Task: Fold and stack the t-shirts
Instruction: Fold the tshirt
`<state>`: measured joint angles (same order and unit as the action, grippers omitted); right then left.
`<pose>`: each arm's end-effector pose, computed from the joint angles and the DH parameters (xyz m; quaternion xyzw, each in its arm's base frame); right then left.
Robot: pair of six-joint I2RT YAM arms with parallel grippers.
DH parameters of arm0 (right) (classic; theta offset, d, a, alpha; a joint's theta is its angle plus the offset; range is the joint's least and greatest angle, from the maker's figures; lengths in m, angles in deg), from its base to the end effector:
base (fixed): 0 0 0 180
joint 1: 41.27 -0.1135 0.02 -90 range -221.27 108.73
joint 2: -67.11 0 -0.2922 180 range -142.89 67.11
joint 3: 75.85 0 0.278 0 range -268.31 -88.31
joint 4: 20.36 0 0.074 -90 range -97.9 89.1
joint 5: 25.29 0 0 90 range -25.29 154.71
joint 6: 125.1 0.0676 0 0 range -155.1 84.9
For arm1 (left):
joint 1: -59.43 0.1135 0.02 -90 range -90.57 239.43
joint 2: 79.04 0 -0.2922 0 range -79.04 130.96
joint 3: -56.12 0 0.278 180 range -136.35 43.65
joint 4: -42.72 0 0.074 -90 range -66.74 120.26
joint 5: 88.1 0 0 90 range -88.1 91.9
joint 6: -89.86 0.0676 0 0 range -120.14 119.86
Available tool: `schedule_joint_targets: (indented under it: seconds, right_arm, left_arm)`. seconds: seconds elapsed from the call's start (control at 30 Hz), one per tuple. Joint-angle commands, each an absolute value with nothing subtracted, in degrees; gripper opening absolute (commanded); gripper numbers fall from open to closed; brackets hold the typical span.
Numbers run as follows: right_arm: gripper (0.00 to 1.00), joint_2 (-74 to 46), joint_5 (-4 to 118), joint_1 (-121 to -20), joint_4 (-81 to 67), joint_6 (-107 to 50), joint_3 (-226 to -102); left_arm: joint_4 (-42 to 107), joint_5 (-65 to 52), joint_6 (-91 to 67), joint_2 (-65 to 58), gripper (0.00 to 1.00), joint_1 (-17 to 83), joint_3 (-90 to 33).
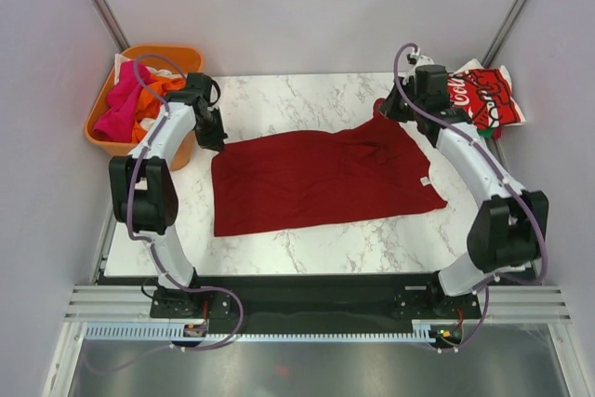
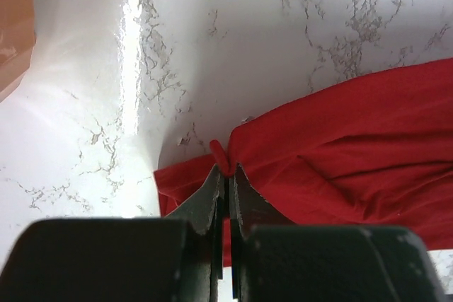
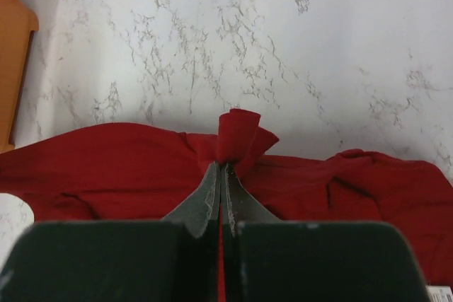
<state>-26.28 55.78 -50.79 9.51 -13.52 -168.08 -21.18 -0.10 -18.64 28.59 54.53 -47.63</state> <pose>0.4281 0.0824 0.3270 0.0531 0.8671 0.1968 0.4546 0.4376 -0.0399 0.2421 -0.1128 0.9746 -0.0558 0.1852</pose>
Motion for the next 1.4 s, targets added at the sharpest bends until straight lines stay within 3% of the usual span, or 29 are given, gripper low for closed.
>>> schedule_joint_targets:
  seconds: [0.0,0.23,0.77,1.13,1.37]
  right_arm:
    - [0.00,-16.8,53.5,-50.9,6.5,-14.5,-162.5]
    - [0.00,-1.3,53.8,-50.8,8.9,-13.6,-151.3]
    - [0.00,16.2,62.5,-50.8,22.0,-11.1,-136.4]
    - [0.00,14.2,69.9,-50.8,25.4,-5.7,-130.7]
    - [0.00,-0.2,69.4,-50.8,19.2,-5.0,-132.0]
  left_arm:
    - [-21.2,1.2,-17.4,24.4,0.02,54.6,-46.2]
    - [-20.2,0.8,-18.5,19.6,0.02,54.5,-39.9]
    - [-19.1,1.3,-21.7,5.9,0.02,53.0,-22.0]
    - [-19.2,-0.2,-21.0,7.5,0.05,52.7,-14.8]
    - [-17.4,1.3,-19.7,10.8,0.09,52.5,-11.6]
